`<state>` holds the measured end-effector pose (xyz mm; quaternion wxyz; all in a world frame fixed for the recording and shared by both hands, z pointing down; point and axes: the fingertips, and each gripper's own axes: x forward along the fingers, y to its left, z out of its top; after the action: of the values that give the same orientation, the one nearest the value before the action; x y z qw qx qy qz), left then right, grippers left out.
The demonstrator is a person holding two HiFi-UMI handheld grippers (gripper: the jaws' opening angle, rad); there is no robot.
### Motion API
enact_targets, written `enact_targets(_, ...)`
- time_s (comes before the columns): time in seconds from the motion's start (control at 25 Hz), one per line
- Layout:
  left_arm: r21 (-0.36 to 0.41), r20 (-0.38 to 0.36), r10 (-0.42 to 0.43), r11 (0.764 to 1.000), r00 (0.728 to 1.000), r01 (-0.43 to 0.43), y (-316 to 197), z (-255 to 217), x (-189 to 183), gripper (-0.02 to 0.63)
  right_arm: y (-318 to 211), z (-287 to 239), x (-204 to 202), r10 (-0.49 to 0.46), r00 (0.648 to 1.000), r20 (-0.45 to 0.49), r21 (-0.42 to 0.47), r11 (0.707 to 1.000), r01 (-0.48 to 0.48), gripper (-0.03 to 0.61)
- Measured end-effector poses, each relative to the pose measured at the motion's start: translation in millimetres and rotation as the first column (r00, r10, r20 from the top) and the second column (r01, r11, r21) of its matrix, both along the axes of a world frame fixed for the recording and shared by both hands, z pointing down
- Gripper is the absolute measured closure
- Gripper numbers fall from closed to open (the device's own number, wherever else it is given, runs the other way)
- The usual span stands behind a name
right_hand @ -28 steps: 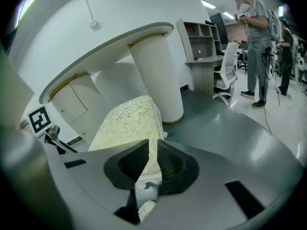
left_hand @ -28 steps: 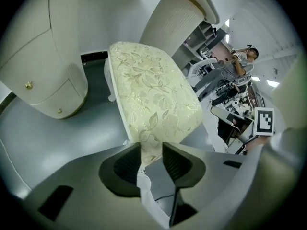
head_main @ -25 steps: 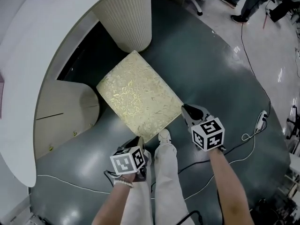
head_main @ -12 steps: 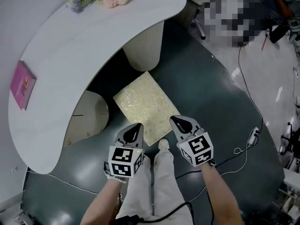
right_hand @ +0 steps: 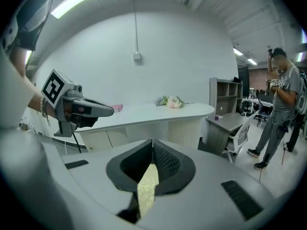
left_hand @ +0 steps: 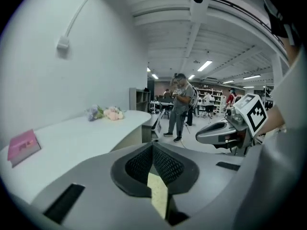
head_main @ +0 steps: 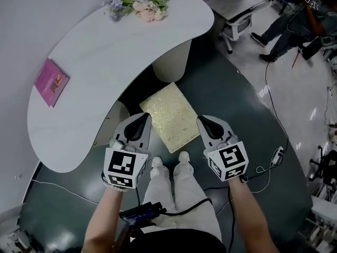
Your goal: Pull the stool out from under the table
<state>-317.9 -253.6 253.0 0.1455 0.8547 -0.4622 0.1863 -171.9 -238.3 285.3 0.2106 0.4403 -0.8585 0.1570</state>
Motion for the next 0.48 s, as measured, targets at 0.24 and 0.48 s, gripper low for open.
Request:
enact_targets(0.24, 0.135, -0.020, -0.042, 0.990, 0.999, 0.045, -3, -87, -32, 0.597, 3, -75, -5, 0.017, 0.999, 0.033, 0.089, 0.996, -0.020, 0.541)
enact_targets(0.48, 0.202, -0.043, -0.102, 0.973, 0.994, 0.108, 8, -142, -62, 0.598, 11, -128, -16, -0.002, 0.999, 0.036, 0.181, 0.983, -0.004, 0.541)
